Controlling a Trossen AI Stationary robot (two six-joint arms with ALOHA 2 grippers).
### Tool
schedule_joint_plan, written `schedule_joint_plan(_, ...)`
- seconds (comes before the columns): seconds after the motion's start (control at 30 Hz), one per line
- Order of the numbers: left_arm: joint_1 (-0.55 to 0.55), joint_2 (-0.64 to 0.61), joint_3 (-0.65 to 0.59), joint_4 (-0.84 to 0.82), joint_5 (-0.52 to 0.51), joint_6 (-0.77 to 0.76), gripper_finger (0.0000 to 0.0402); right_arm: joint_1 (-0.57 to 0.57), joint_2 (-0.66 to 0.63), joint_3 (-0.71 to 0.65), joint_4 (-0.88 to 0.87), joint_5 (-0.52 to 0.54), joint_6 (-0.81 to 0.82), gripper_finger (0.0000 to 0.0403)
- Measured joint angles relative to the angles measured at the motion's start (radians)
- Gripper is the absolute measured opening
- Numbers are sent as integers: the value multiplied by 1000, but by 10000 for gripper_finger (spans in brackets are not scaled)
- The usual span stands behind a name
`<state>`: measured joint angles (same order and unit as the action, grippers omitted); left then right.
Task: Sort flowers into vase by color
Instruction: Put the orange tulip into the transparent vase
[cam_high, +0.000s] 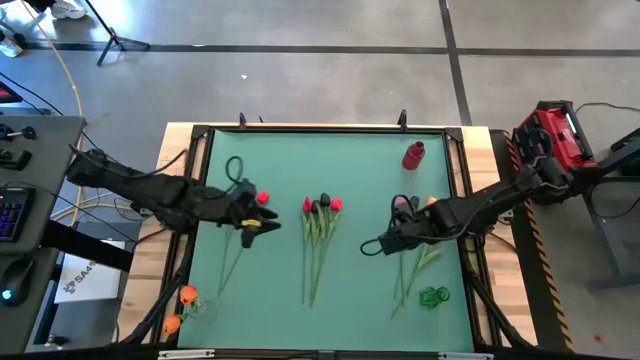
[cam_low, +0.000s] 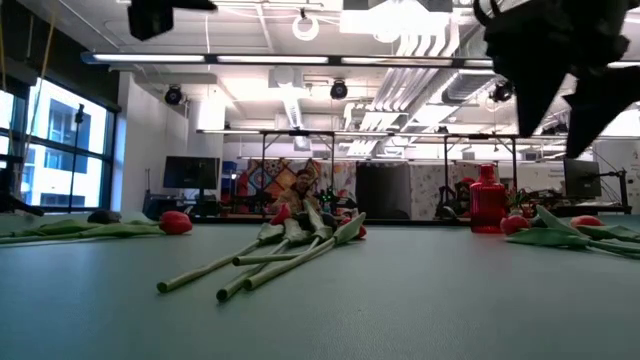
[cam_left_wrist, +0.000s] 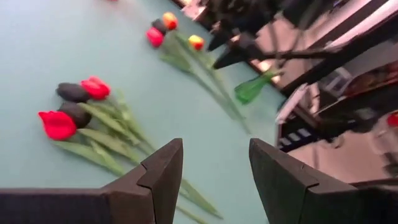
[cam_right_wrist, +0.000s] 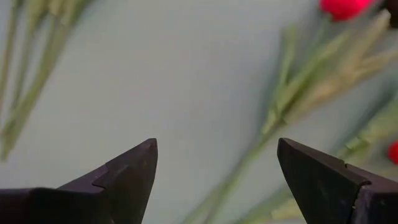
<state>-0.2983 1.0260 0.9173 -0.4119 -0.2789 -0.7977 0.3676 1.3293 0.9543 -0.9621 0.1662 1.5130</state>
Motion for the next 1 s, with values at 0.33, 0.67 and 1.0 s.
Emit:
schedule_joint_plan(0.33,170,142,0,22,3,-3,172,72,0,0,-34,29,234,321)
schedule_joint_plan(0.67,352,248,0,143,244,156,172,46,13,-3,-349,-4,532,301)
schedule_joint_plan(1.0,567,248,0,144,425,286,172,12,14,-131,-150,-125,749,224)
